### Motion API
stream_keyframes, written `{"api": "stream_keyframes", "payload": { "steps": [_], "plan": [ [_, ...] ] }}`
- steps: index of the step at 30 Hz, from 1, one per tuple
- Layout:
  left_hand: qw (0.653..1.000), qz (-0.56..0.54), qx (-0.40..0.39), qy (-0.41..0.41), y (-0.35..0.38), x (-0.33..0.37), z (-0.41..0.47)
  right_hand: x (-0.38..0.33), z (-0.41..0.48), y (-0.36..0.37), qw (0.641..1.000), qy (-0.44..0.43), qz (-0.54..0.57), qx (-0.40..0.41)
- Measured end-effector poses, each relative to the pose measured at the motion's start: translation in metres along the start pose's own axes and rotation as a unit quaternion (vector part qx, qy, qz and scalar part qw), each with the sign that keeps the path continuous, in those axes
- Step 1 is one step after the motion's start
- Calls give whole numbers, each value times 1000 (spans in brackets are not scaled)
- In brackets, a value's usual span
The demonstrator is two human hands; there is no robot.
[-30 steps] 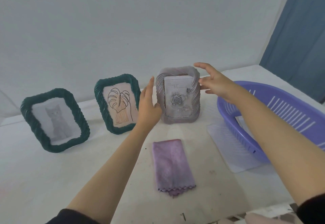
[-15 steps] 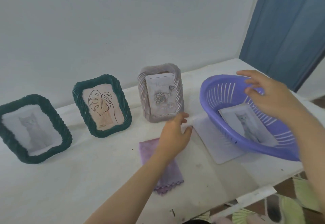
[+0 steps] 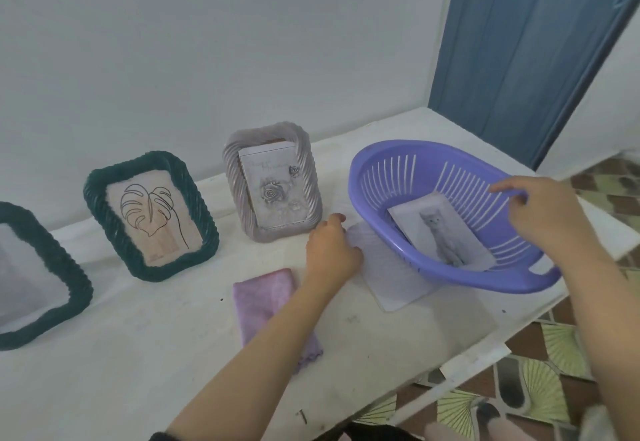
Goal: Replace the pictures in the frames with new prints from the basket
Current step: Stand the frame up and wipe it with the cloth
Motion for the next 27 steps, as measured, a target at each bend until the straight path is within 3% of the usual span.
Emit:
{"api": "stream_keyframes", "payload": {
  "steps": [3, 6, 13, 22, 27],
  "plan": [
    [997, 12, -54, -58, -1, 5, 9, 1, 2, 0, 1000, 22, 8, 1],
    [994, 47, -82, -58, -4, 12, 11, 1, 3, 1, 1000, 25, 6, -1],
    [983, -178, 39, 12, -11, 24, -14, 2, 3, -1, 999, 30, 19, -7],
    [976, -175, 130, -4, -37, -1, -23, -1, 1, -2, 999, 42, 15, 3],
    [945, -230, 231, -32, -79, -3, -28, -3, -2, -2, 997, 69, 20, 3]
  ]
}}
Point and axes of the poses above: each hand's wrist, its own z-axis towards the middle knuckle, its own y-axis out of the palm, x = y × z, the point moved 2 cm from there along z, towards the middle knuckle, and after that the axes turned 3 degrees about y, right-handed, at the moved point
